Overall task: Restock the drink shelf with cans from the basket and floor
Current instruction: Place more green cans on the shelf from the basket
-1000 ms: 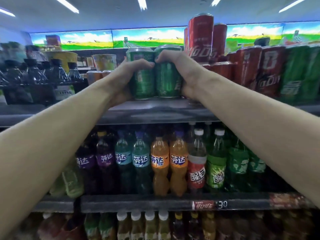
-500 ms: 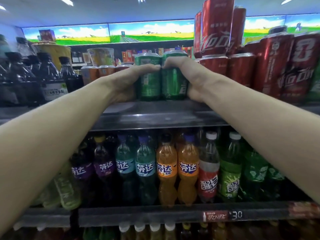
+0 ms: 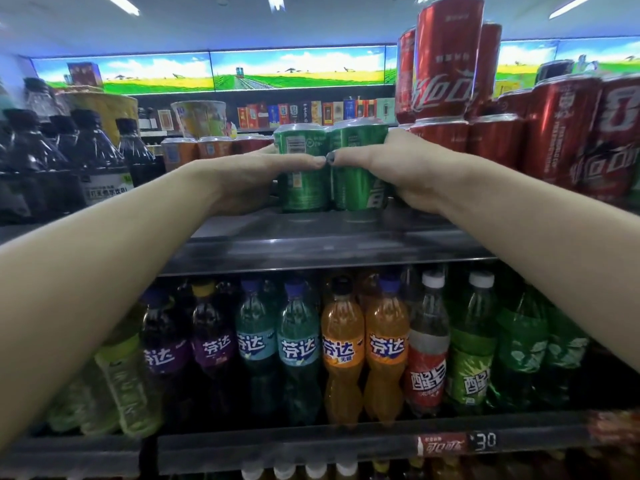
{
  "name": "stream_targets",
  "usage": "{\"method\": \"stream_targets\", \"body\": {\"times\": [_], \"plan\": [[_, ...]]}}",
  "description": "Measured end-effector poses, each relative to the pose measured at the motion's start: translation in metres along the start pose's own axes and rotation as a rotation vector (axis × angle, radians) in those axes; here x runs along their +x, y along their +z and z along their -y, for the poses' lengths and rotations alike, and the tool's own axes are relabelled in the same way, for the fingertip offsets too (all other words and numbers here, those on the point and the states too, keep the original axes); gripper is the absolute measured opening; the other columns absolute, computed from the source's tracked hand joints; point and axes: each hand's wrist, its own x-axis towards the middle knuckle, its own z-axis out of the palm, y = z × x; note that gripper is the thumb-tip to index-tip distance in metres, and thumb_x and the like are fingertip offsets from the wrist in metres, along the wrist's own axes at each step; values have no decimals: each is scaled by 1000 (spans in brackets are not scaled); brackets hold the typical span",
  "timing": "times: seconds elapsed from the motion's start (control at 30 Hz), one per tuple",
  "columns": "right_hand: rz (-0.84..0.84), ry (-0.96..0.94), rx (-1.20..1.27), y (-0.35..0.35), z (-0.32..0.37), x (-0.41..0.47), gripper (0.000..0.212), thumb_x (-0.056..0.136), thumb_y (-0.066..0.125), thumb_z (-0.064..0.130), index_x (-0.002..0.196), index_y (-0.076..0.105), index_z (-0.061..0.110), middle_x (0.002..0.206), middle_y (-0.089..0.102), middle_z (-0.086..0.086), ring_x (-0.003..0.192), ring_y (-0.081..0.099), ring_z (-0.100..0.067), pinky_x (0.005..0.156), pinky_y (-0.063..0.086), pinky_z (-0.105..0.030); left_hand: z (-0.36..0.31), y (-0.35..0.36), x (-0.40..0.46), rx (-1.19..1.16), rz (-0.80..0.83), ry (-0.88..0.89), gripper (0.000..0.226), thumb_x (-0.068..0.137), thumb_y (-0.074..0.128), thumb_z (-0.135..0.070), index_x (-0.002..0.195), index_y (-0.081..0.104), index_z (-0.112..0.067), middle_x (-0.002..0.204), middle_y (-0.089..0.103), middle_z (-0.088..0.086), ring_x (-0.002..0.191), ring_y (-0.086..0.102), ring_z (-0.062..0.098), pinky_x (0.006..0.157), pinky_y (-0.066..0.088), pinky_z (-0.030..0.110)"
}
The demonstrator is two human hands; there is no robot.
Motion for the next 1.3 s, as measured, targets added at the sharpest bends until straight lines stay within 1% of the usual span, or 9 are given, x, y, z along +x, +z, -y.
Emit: {"method": "stream_targets", "body": {"times": [0.17,0.3,0.43,0.6,0.73,0.87,1.0,1.2,1.3], "plan": [[-34,-51,-443,-12,6,-29,57,85,69,68,85,57,13,68,51,-1,60,50,-18,53,37,-29,-8,4,-12,81,-99,-2,30,89,77,-36,110,56,-35,103,75,-14,98,72,5,80,55,23],[-198,-226,-769,-11,9,-64,73,95,68,51,140,36,2,98,55,-6,74,50,-19,64,38,-31,-14,5,-21,195,-106,-25,51,82,80,-45,120,48,-35,118,69,-16,105,67,2,102,50,28],[-297,-509,-765,2,3,-80,29,99,61,23,120,46,10,91,47,1,74,51,-23,63,36,-36,-12,12,-25,354,-169,28,55,97,71,-42,138,35,-38,108,56,-30,95,54,-18,104,44,20],[-116,-285,-675,5,10,-52,13,96,52,16,104,60,10,98,64,-8,90,62,-28,81,55,-45,-5,13,-1,347,-212,51,52,94,77,-36,134,45,-27,110,70,-15,93,69,-6,77,54,12],[43,-155,-693,11,18,-34,16,100,50,14,111,58,7,98,60,-8,82,56,-22,65,47,-32,-10,14,23,363,-171,-6,42,93,78,-34,130,61,-27,110,75,-6,97,74,11,82,59,28],[93,-72,-752,16,23,-20,8,101,44,9,105,50,8,83,45,-4,68,45,-15,52,35,-26,-12,20,45,287,-231,-105,25,94,75,-28,114,62,-19,83,67,-1,53,63,3,48,47,17],[63,-63,-774,19,24,-8,7,103,44,11,104,49,7,80,45,-5,65,44,-15,50,33,-27,-13,20,55,216,-243,-184,81,57,85,-47,130,61,-20,113,75,6,91,73,18,63,54,29],[62,-51,-772,17,20,-9,6,104,45,12,104,49,7,80,46,-5,66,46,-16,50,33,-26,-8,19,60,107,-322,-173,110,37,91,-41,137,54,-13,116,70,13,91,70,27,60,58,34],[69,-10,-762,16,12,-11,14,102,48,14,89,49,8,80,47,-5,65,47,-17,49,32,-28,-4,19,65,112,-359,-185,119,35,94,-46,140,48,-14,126,68,15,115,69,33,94,61,49]]}}
